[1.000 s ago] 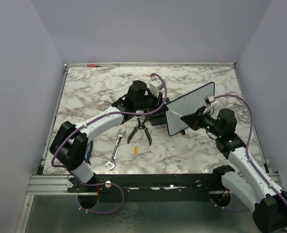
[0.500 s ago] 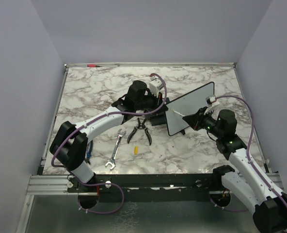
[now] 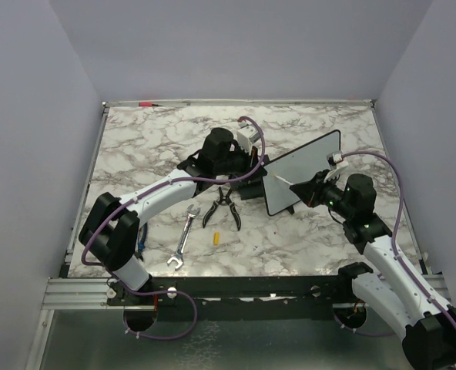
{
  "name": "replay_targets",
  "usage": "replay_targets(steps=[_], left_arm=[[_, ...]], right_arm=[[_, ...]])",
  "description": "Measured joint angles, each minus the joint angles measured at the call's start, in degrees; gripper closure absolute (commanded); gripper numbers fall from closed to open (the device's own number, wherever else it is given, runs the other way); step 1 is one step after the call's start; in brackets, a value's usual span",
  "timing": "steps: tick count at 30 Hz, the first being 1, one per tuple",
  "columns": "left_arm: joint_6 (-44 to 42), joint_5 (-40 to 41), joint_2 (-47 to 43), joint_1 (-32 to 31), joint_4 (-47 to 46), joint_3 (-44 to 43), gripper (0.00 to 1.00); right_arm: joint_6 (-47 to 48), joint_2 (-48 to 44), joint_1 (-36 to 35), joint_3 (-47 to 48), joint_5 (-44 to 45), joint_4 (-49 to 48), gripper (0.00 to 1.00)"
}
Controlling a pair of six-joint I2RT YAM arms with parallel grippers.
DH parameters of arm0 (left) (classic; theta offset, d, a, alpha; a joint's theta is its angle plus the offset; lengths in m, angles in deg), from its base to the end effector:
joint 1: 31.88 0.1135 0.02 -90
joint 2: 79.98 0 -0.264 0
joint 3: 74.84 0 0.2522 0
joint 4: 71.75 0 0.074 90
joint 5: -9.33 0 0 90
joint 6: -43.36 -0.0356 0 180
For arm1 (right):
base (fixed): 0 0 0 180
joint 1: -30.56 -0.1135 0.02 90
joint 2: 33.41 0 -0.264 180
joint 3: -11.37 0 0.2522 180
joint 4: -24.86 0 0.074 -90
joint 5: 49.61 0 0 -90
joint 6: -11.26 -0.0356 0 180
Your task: Write a sentence on the whiteboard
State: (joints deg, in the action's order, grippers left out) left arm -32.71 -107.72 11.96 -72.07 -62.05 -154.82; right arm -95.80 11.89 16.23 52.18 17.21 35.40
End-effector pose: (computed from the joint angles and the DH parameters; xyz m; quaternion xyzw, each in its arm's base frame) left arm 0.2752 -0.2537 0.2861 0.3107 0.7536 -0.4207 0.3983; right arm 0.1795 0.0603 0.2537 -0.1037 0.7800 0.3147 0.5308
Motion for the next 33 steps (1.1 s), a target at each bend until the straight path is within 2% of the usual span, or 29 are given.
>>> replay_targets(steps=[33], left_arm=[[-0.1,-0.1,0.0,-0.1,0.6,-0.4,1.0]], right_arm=[[-0.5,-1.5,-3.0,-0.4,2.3,4.2,0.99]])
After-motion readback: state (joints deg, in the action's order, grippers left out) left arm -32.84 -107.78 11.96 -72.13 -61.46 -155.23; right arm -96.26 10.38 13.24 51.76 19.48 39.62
